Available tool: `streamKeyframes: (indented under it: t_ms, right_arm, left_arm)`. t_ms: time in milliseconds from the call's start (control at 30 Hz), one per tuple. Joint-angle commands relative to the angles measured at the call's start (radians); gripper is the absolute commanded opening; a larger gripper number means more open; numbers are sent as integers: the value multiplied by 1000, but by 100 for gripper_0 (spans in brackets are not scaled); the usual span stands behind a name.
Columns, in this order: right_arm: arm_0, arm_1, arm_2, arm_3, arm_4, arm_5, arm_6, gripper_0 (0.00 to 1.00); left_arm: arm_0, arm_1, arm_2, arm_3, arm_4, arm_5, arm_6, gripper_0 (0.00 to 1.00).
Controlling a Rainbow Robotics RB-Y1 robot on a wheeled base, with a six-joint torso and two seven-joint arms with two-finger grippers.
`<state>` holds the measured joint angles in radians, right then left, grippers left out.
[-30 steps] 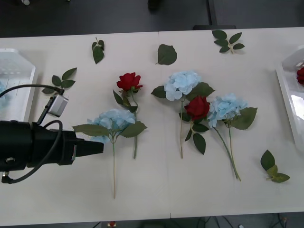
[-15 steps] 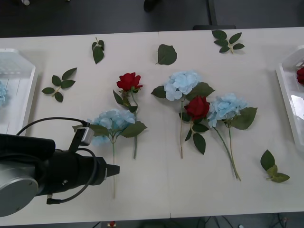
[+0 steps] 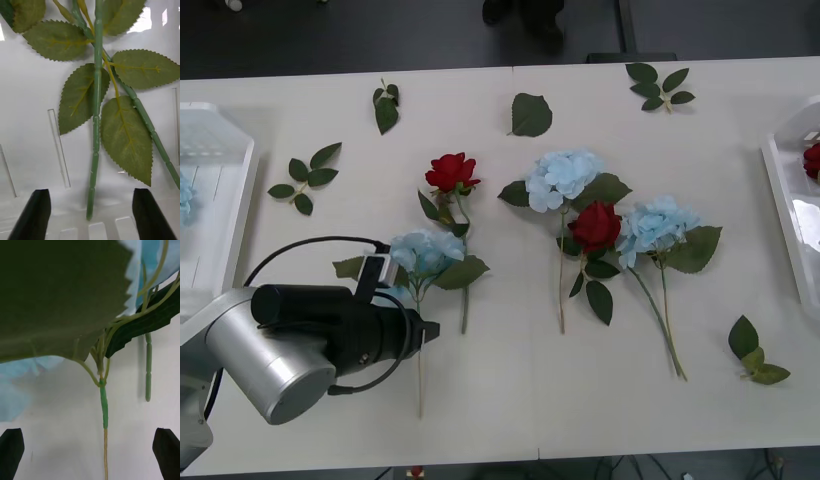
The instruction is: Place the red flowers into the right box and the blue flowers into the left box. If a person shows an open palm, hand one flower to the person first, then continue sorting.
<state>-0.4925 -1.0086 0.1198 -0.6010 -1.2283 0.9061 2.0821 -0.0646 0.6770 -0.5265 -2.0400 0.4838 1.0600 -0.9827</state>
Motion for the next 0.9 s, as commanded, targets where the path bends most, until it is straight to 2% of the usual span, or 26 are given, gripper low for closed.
streamKeyframes:
  t_ms: [33,167,233,267,333,467,567,733,900]
  right_arm:
    - [-55,-4,-31,-22,-57,89,-20,92]
    - [-89,-7,-45,-56,-89,203,-19,96]
    - [-92,-8,-54,-99,-91,251,-16,99]
    - [-92,-10,-55,-155,-91,292,-20,99]
    - [-90,-10,-54,-215,-89,332,-20,100]
    - [-89,-7,-32,-398,-94,444,-74,100]
    - [-80,-7,12,-513,-112,468,-154,100]
    - [-44,-8,106,-744,-115,436,-376,100]
    - [3,-8,152,-901,-91,382,-551,100]
  left_arm:
    - [-43,-40,-40,15,-50,-14,13,100]
    - [-67,-63,-67,49,-93,-14,13,100]
    - [-69,-66,-75,49,-117,-15,15,71]
    - [-69,-68,-76,52,-120,-15,13,35]
    - [-69,-71,-76,57,-120,-17,13,0]
    - [-69,-80,-78,72,-125,-35,12,0]
    - [-70,-82,-79,75,-136,-35,12,0]
    - [-73,-80,-79,75,-140,-35,12,0]
    - [-83,-59,-72,60,-140,-35,16,0]
